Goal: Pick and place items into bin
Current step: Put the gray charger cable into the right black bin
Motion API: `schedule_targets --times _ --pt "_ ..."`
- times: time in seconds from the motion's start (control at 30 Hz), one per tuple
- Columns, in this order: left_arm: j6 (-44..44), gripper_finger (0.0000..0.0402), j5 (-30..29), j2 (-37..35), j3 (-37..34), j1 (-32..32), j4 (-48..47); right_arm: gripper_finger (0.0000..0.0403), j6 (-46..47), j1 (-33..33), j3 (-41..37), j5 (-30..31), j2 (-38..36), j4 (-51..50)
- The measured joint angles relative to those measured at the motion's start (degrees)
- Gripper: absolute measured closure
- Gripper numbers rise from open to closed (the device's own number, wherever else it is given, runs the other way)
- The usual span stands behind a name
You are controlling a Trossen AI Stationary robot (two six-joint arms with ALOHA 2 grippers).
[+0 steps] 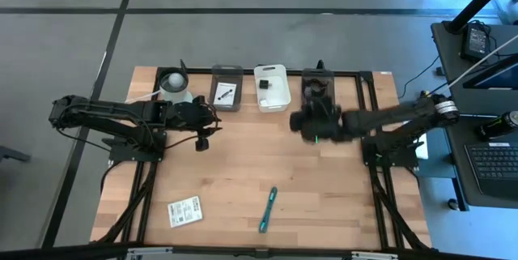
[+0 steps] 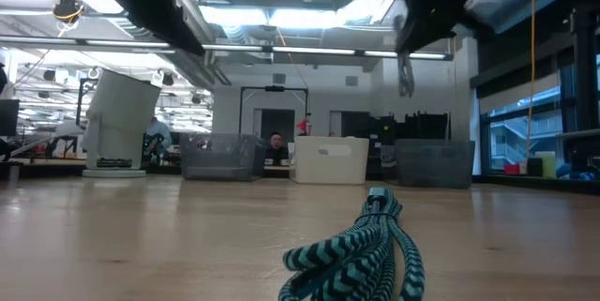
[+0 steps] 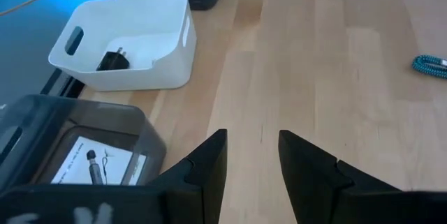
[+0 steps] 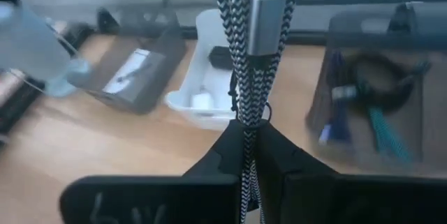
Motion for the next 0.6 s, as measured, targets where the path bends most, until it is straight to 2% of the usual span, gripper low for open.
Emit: schedule_targets --times 0.13,0.2,0.37,0.47,0.6 --pt "0.9 0.0277 -1.0 0.0 0.0 0.0 -0.1 0.0388 -21.9 -13.6 0.0 -12.7 -4.1 8.2" --pt "0.9 0.0277 -2.6 0.0 0.0 0.0 -0.1 0.0388 -29.3 -21.0 0.0 -20.3 -5.3 11.6" --pt "1.0 0.0277 -8.2 0.0 0.0 0.0 0.0 0.0388 -37.4 -38.6 0.0 -39.0 -5.3 13.0" --pt "0.7 0.0277 -11.4 0.0 0.0 0.0 0.1 0.0388 -41.4 -45.8 0.0 -49.6 -3.4 13.4" --pt "-2.1 0.0277 -14.6 0.0 0.0 0.0 0.1 0.0389 -45.7 -51.0 0.0 -55.8 0.3 12.8"
